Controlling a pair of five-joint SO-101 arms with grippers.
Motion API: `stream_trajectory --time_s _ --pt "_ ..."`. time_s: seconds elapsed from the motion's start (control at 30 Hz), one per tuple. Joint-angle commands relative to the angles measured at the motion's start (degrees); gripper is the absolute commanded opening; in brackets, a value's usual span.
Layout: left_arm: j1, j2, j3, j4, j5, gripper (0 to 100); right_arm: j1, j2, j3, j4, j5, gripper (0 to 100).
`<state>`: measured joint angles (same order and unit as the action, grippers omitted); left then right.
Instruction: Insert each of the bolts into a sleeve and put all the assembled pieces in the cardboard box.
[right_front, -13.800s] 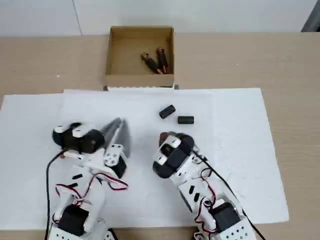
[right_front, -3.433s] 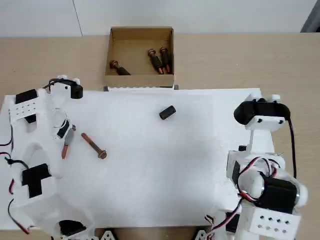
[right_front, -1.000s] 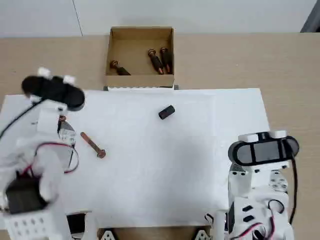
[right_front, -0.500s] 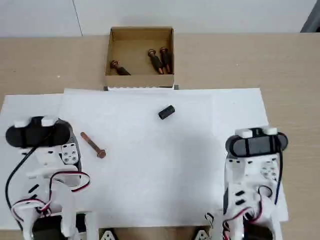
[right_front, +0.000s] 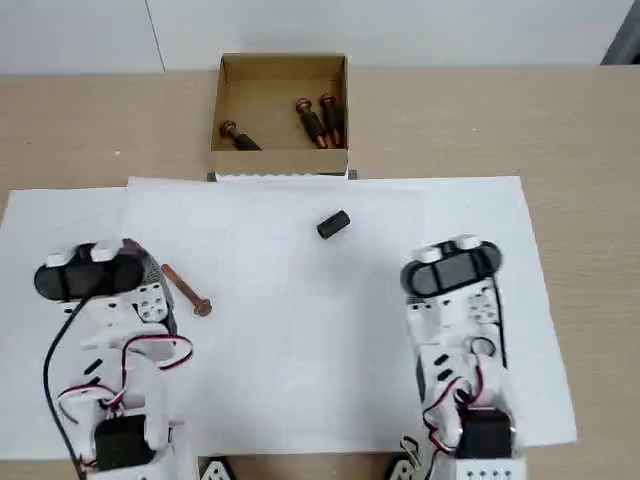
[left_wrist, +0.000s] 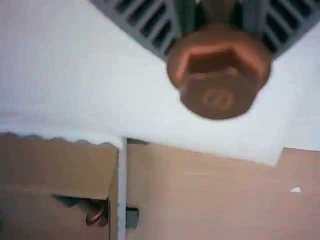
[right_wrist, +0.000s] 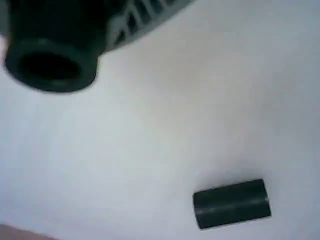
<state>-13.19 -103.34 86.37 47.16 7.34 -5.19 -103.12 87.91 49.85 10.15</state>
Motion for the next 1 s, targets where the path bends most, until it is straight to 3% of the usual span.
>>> stream_trajectory --time_s 0.0,0.17,0.43,0.77,0.97 --pt "1.93 -0.70 3.03 -6.59 6.07 1 -3.03 -0.84 3.34 -8.66 -0.53 0.2" --pt "9.14 -0.70 7.87 -8.53 12.57 1 -9.54 -0.84 7.74 -14.99 0.09 0.2" --pt "18.55 -0.70 8.31 -11.78 27.52 1 -19.65 -0.75 8.53 -14.90 0.09 0.2" --pt "19.52 -0.70 8.13 -17.58 33.58 1 -33.10 -0.75 8.53 -6.64 0.09 0.2" --pt "28.75 -0.70 7.25 -17.58 39.12 1 -34.86 -0.75 8.44 -6.64 1.05 0.3"
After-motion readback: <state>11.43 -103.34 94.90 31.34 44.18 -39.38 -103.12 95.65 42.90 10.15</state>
